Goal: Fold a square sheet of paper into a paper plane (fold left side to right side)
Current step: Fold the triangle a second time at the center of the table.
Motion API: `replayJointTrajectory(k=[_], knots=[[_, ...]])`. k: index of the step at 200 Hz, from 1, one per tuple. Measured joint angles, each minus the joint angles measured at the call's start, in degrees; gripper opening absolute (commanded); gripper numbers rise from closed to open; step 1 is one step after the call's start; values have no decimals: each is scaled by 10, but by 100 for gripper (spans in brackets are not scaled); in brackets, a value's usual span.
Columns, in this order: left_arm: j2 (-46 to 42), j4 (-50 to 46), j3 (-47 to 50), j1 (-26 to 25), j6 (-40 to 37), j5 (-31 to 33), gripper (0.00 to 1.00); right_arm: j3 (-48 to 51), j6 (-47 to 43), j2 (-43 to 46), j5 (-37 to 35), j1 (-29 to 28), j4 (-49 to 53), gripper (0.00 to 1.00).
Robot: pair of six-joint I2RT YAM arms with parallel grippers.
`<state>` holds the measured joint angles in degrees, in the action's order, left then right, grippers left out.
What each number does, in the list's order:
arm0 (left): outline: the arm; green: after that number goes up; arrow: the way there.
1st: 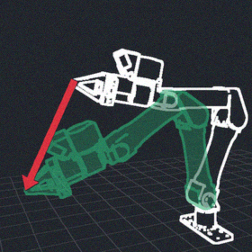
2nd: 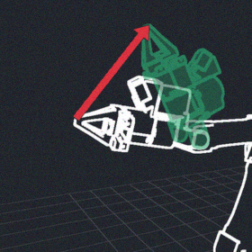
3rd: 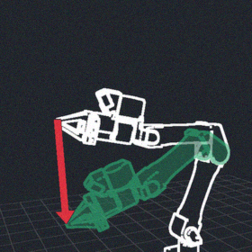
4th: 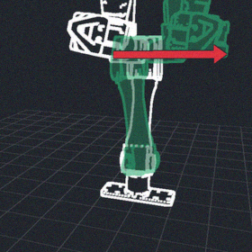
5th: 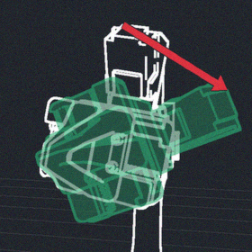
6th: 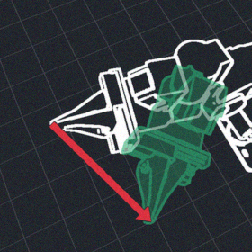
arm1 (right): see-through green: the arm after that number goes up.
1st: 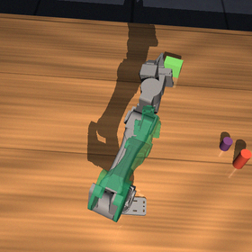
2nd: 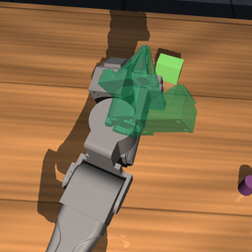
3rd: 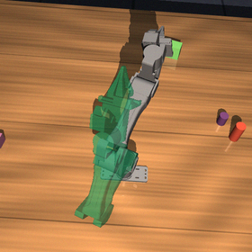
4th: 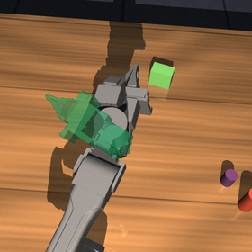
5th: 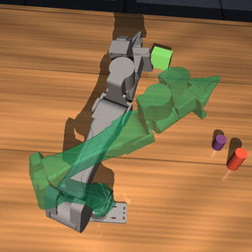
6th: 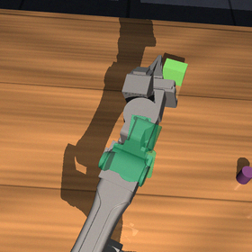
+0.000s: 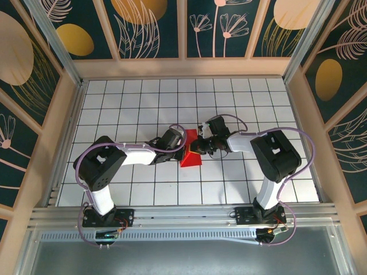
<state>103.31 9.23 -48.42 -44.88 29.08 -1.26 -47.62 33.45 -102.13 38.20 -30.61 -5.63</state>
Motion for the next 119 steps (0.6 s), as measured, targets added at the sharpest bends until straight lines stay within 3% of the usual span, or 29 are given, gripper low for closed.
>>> replayJointTrajectory(k=[119], knots=[[0, 0, 0, 2, -2, -4, 0, -21, -2, -1, -10, -2, 15, 0]])
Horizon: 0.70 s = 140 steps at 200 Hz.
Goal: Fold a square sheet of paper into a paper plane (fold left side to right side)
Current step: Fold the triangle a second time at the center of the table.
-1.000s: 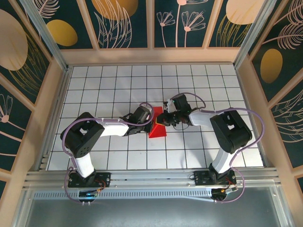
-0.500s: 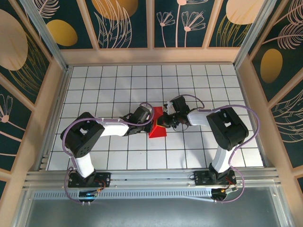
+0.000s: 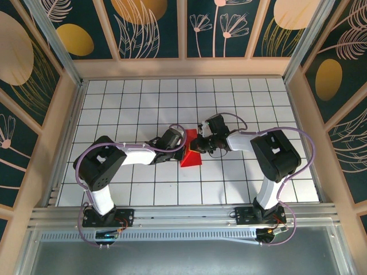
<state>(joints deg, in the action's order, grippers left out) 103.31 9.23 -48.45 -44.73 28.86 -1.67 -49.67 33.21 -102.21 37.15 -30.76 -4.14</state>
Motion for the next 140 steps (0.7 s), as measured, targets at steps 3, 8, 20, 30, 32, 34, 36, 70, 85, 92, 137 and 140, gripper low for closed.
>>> replayJointTrajectory(k=[3, 8, 20, 30, 32, 34, 36, 70, 85, 92, 137, 140], knots=[[0, 0, 0, 0, 0, 0, 0, -2, 0, 0, 0, 0, 0, 0], [0, 0, 0, 0, 0, 0, 0, -5, 0, 0, 0, -2, 0, 0], [0, 0, 0, 0, 0, 0, 0, -9, 0, 0, 0, -7, -2, 0], [0, 0, 0, 0, 0, 0, 0, -9, 0, 0, 0, -12, -3, 0], [0, 0, 0, 0, 0, 0, 0, -9, 0, 0, 0, -12, -3, 0], [0, 0, 0, 0, 0, 0, 0, -9, 0, 0, -1, -13, -4, 0], [0, 0, 0, 0, 0, 0, 0, -9, 0, -1, -1, -13, -4, 0], [0, 0, 0, 0, -2, -1, 0, -9, 0, -13, -2, -15, -3, 0], [0, 0, 0, 1, -2, -3, 0, -9, 0, -16, -3, -16, -3, 0], [0, 0, 0, 1, -2, -4, 0, -9, 0, -17, -3, -16, -1, 0], [0, 0, 0, 1, -2, -4, 0, -9, -1, -18, -15, -17, 13, 0], [0, 0, 0, 1, -2, -4, 0, -9, -1, -18, -16, -17, 14, 0]])
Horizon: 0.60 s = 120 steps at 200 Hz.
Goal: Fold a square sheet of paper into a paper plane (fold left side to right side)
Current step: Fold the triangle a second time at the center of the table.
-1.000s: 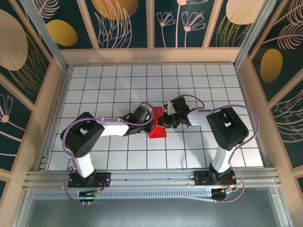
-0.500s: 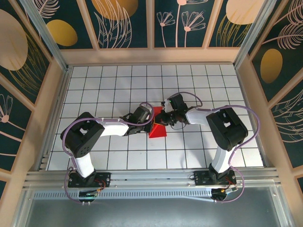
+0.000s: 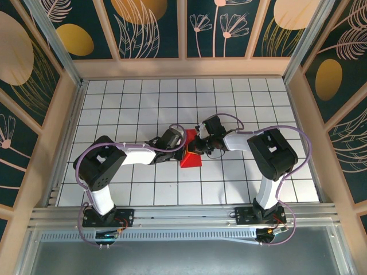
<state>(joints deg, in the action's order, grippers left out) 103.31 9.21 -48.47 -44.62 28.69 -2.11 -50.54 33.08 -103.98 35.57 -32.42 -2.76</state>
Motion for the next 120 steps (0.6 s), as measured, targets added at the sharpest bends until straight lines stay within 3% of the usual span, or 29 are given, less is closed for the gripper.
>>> replayJointTrajectory(k=[120], knots=[[1, 2, 0, 0, 0, -2, 1, 12, -1, 0, -14, 0, 2, 0]])
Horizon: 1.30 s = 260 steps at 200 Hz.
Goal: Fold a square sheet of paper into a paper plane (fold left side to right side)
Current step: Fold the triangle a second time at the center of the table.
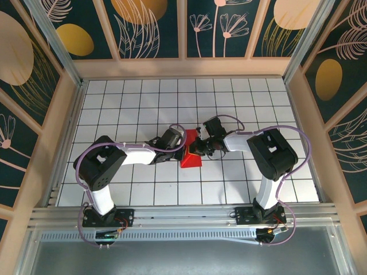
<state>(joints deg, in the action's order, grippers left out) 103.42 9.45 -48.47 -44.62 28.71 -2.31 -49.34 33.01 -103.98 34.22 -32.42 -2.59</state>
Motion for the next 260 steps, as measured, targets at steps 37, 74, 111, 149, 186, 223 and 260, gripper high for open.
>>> replayJointTrajectory(k=[37, 74, 111, 149, 186, 223, 260], knots=[[1, 0, -2, 0, 0, -2, 4, 7, 0, 0, -2, 0, -1, 0], [0, -4, -4, 0, 5, 0, 20, 13, 2, 0, -3, 0, -7, 0], [-42, -52, -5, -1, 11, 31, 28, 15, 4, 0, -3, 0, -13, 0], [-141, -70, 0, 0, 21, 37, 22, 15, 4, 0, -3, 0, -14, 0], [-185, -31, 58, 0, 62, -43, 10, 15, 4, 0, -2, 0, -15, 0], [-169, 6, 101, 0, 101, -131, 7, 15, 4, 0, -2, 0, -15, 0], [-129, 31, 98, 0, 109, -167, 6, 15, 4, 0, -2, 0, -15, 0]])
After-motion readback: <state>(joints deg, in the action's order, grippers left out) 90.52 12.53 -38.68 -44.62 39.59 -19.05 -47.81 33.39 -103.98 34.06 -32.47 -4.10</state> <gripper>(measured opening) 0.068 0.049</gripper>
